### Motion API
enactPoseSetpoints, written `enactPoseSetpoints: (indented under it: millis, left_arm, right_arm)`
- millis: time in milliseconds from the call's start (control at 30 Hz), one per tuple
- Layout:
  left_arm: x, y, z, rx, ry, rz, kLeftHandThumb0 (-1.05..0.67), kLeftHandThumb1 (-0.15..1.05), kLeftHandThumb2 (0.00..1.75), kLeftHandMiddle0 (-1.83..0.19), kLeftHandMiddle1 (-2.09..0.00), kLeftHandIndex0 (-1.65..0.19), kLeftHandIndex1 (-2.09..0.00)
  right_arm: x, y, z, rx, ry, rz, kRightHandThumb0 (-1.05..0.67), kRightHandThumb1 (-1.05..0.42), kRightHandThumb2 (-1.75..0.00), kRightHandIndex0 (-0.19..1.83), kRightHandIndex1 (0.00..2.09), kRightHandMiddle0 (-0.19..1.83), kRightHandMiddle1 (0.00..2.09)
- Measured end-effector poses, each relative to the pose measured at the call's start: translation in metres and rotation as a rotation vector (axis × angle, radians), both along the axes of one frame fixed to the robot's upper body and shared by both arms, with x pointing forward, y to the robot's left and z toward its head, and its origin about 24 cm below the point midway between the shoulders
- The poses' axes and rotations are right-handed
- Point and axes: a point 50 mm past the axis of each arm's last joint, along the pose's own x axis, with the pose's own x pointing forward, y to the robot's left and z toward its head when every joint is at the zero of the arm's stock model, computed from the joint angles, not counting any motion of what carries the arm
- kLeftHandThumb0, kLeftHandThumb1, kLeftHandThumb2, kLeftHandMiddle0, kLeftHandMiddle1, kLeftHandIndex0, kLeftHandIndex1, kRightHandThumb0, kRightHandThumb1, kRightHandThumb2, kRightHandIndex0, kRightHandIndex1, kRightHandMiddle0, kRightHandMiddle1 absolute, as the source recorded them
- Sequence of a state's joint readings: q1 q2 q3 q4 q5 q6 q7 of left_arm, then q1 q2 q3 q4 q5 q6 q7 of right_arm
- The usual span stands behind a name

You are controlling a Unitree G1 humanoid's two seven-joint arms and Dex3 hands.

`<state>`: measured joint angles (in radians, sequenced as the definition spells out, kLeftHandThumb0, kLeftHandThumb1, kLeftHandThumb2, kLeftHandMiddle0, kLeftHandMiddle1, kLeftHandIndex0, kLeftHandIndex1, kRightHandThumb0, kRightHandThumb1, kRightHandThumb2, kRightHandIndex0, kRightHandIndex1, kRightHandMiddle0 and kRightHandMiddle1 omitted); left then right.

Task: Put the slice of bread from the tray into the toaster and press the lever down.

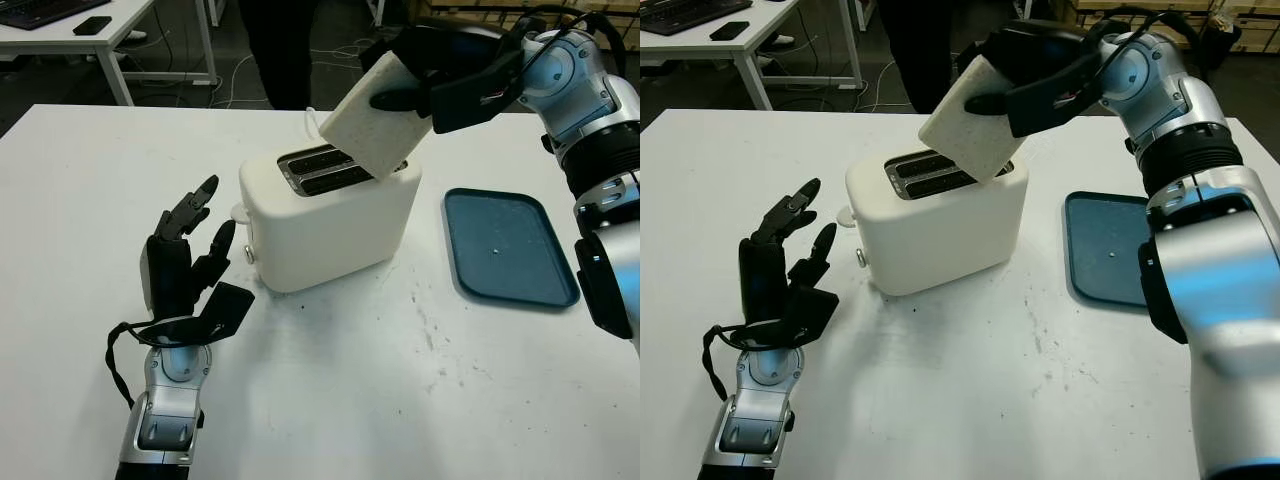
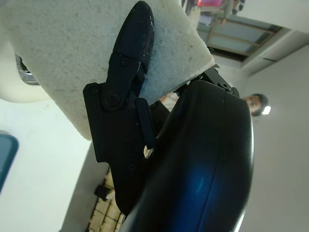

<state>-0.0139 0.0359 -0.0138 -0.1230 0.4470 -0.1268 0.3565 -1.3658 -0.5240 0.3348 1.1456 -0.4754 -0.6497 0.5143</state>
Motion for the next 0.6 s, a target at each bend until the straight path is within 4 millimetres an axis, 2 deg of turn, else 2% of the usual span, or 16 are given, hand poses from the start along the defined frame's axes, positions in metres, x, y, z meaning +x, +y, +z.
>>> enactPoseSetpoints:
  millis: [300,600]
  left_arm:
    - [0.0,0.0,0.0,0.001,-0.007,0.002,-0.38,0.92,0.34,-0.34,-0.93,-0.65,-0.01]
    - [0.0,0.0,0.0,-0.001,-0.01,0.0,-0.37,0.92,0.34,-0.34,-0.93,-0.64,-0.01]
  right_arm:
    - [-0.001,0.005,0.025,0.031,-0.084,-0.001,-0.49,-0.92,-0.57,0.93,1.75,0.66,1.75]
    - [-0.001,0.009,0.023,0.006,-0.082,0.001,-0.46,-0.92,-0.55,0.95,1.75,0.66,1.75]
